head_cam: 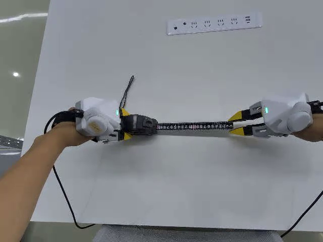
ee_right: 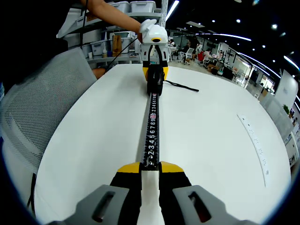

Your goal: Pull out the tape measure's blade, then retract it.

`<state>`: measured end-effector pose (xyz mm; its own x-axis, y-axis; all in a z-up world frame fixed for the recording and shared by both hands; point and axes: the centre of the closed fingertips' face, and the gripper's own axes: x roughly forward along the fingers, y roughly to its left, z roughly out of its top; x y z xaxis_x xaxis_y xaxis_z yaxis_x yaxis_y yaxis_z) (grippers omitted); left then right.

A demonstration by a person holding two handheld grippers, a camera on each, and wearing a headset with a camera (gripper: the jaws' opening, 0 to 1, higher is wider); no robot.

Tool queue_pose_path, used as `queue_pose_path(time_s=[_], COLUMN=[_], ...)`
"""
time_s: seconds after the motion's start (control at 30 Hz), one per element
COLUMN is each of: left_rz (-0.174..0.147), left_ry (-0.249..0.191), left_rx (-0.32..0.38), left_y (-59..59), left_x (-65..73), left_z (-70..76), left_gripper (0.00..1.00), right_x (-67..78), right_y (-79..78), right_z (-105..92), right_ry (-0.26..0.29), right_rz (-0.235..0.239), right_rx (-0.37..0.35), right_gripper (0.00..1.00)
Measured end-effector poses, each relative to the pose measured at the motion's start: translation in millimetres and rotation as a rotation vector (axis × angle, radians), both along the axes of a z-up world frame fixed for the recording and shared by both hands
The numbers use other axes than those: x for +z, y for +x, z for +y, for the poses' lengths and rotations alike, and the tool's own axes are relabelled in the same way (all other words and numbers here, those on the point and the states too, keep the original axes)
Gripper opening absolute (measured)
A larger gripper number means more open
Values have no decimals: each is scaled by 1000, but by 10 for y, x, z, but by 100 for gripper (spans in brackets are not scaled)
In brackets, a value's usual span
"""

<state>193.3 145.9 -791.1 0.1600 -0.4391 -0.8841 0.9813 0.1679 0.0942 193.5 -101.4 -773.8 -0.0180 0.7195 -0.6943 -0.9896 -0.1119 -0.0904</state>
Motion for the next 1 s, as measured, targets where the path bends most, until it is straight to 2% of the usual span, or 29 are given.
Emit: queue_pose_path(time_s=[0.87,1.0], left_rz=[1,1], left_ry=[7,8], left_rx=[-2,-2], left_y=[-3,-17], left_x=[-12,22], left_z=[6,-15], left_gripper=[27,27], right_x=[13,11], right_y=[15,17], right_z=[-126,-159], right_ry=[-11,-14], right_rz=[-6,-6], right_rx=[6,4], right_gripper=[12,12])
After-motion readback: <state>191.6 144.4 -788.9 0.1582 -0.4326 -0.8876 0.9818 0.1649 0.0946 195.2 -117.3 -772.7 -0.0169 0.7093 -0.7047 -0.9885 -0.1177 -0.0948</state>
